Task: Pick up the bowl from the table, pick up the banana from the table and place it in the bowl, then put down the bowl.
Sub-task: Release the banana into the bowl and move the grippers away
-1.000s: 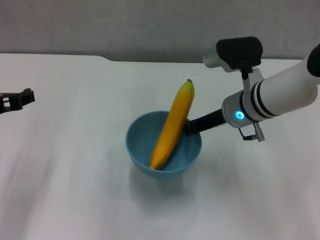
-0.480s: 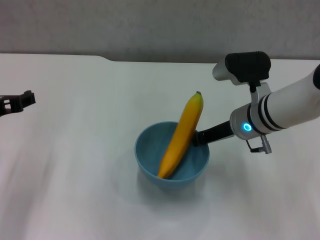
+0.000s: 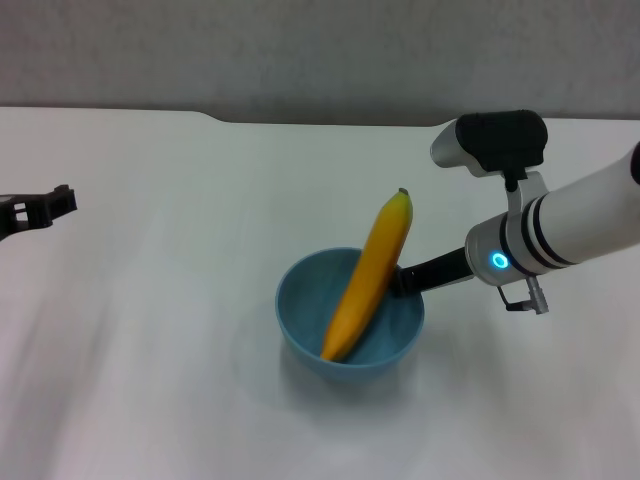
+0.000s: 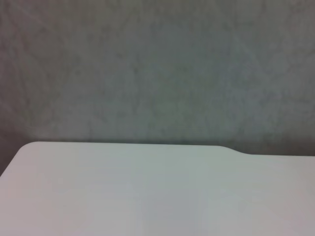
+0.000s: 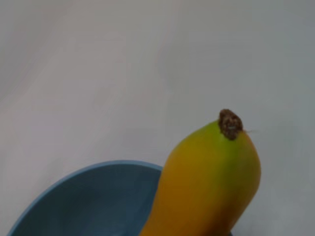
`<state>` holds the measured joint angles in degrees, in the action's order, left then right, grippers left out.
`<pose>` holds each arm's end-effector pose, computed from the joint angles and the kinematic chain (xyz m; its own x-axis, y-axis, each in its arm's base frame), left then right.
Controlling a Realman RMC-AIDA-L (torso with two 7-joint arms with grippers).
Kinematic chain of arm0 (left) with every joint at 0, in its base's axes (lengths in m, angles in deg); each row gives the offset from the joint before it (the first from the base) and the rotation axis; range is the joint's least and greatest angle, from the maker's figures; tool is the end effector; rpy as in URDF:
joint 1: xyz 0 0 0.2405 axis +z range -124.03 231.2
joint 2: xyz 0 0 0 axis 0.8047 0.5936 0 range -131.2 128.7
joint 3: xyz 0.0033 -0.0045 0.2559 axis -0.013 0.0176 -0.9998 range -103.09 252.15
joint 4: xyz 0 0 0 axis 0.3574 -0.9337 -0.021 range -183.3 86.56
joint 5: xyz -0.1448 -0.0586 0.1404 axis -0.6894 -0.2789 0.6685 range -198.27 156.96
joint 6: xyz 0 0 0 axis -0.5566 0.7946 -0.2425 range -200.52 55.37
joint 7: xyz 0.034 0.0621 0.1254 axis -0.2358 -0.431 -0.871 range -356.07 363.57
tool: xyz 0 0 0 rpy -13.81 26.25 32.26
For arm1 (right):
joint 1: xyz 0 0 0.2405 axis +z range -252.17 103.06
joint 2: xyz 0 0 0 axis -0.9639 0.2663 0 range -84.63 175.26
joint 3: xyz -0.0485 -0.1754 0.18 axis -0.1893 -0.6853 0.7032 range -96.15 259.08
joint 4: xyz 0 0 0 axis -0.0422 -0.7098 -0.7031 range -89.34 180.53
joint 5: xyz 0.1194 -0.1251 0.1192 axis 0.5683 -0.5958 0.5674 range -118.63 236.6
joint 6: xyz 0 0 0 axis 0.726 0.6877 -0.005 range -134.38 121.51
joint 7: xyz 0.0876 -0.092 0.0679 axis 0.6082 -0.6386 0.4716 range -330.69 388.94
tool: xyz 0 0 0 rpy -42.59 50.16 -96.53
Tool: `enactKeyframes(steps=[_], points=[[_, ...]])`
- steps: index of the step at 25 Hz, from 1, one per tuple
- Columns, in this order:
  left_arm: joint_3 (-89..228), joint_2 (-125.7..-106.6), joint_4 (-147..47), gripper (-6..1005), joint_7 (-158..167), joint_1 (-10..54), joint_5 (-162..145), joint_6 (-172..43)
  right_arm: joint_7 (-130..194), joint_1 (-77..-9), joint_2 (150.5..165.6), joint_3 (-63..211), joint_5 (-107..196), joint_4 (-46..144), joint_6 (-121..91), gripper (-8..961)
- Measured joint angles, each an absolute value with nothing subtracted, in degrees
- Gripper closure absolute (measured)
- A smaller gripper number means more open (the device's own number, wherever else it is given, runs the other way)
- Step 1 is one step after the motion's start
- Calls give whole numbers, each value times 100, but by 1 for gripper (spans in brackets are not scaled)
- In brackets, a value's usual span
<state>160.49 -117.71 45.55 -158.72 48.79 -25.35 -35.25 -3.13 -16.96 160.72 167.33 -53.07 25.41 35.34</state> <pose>-0.2451 0.3501 0.0704 0.5882 0.5036 0.6328 0.7182 0.0345 -0.6950 0.1941 0.4349 -0.0875 0.5579 -0.8123 -0.1701 -0.7889 -0.4556 -0.4123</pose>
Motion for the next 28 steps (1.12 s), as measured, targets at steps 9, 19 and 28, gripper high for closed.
enactKeyframes(steps=[9, 19, 28], points=[[16035, -11771, 4529, 96, -15859, 4889, -2540, -3584, -313, -1764, 16072, 16760, -5308, 2565, 3532, 915], [16013, -11779, 4523, 96, -15858, 4889, -2540, -3605, -313, -1861, 16063, 16760, -5308, 2522, 3514, 826], [16014, -11779, 4519, 96, -15858, 4911, -2547, -3639, -314, -1901, 16054, 16728, -5308, 2509, 3477, 789]])
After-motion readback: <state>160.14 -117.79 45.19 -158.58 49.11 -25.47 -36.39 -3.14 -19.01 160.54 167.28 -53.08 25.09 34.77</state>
